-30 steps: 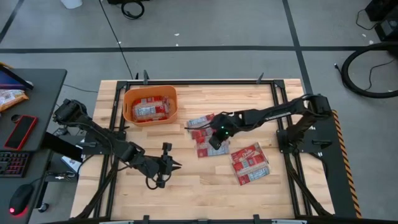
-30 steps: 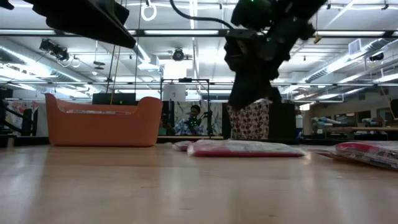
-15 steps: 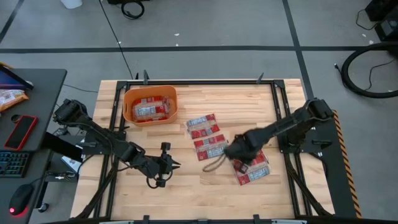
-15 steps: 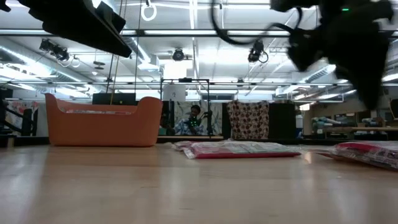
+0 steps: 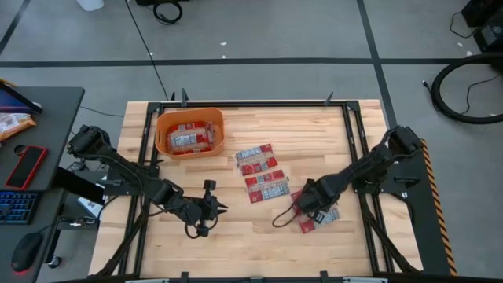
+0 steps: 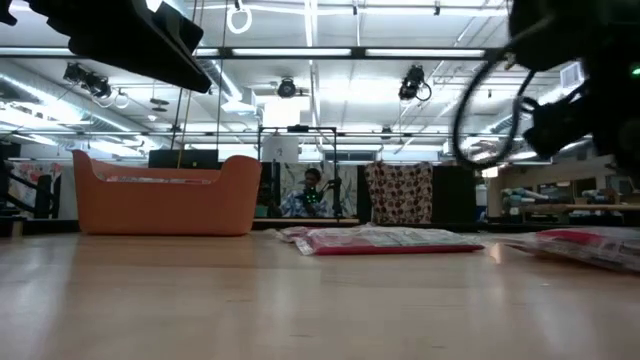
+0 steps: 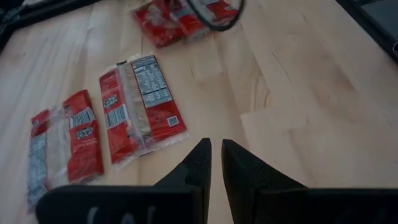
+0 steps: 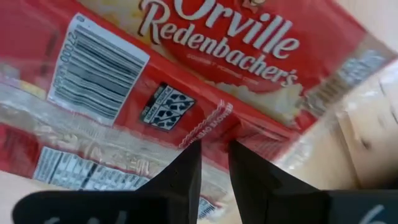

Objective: Sort popcorn bags into baskets
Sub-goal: Move the red popcorn bags to the middle of the table, then put the red popcorn bag into the orange bin

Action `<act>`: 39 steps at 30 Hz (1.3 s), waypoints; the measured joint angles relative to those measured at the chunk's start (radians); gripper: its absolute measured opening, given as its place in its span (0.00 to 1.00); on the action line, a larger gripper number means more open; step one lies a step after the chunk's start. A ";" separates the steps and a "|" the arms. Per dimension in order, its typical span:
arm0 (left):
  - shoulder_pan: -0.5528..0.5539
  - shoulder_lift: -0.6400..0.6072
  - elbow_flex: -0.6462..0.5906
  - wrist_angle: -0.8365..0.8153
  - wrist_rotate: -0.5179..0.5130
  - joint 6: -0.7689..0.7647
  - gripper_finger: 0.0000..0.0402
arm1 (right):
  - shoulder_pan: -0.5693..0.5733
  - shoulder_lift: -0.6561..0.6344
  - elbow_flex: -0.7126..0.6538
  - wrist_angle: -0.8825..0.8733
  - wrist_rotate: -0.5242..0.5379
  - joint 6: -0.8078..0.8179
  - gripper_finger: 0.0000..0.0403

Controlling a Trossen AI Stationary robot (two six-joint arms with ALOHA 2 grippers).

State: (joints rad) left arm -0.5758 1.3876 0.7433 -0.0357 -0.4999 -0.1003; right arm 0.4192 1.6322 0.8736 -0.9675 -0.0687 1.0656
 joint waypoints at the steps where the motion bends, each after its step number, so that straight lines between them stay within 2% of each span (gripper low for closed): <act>1: 0.000 0.000 0.000 0.001 0.000 0.012 0.11 | -0.023 -0.004 -0.011 0.037 0.005 -0.023 0.21; 7: 0.001 0.000 0.000 0.021 -0.001 0.073 0.11 | -0.167 -0.001 -0.005 0.348 0.115 -0.173 0.21; 11: 0.001 0.000 0.000 0.026 -0.004 0.090 0.11 | -0.212 0.007 0.037 0.563 0.081 -0.339 0.21; 13: 0.003 0.000 0.000 0.026 -0.004 0.086 0.11 | -0.222 0.003 0.088 0.533 0.032 -0.368 0.21; 15: 0.007 0.001 0.000 0.032 -0.004 0.070 0.11 | -0.219 0.004 0.139 0.422 0.033 -0.371 0.21; 21: 0.040 0.072 0.001 0.092 -0.005 -0.048 0.11 | -0.122 0.002 0.220 0.159 0.207 -0.340 0.21; 24: 0.055 0.150 0.001 0.178 -0.004 -0.069 0.13 | -0.051 0.001 0.194 0.166 0.336 -0.315 0.21; 27: 0.064 0.222 0.008 0.244 -0.005 -0.072 0.16 | 0.008 0.002 0.143 0.199 0.413 -0.301 0.21; 33: 0.139 0.269 0.048 0.132 -0.136 -0.184 0.24 | 0.070 0.002 0.085 0.254 0.492 -0.285 0.21; 37: 0.238 0.271 0.064 0.062 -0.089 -0.175 0.29 | 0.092 0.002 0.070 0.261 0.528 -0.273 0.22; 39: 0.292 0.271 0.064 0.070 -0.019 -0.144 0.31 | 0.098 0.002 0.067 0.272 0.538 -0.274 0.21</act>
State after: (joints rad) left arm -0.2841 1.6585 0.8078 0.0339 -0.5190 -0.2445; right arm 0.5167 1.6341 0.9408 -0.6952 0.4695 0.7915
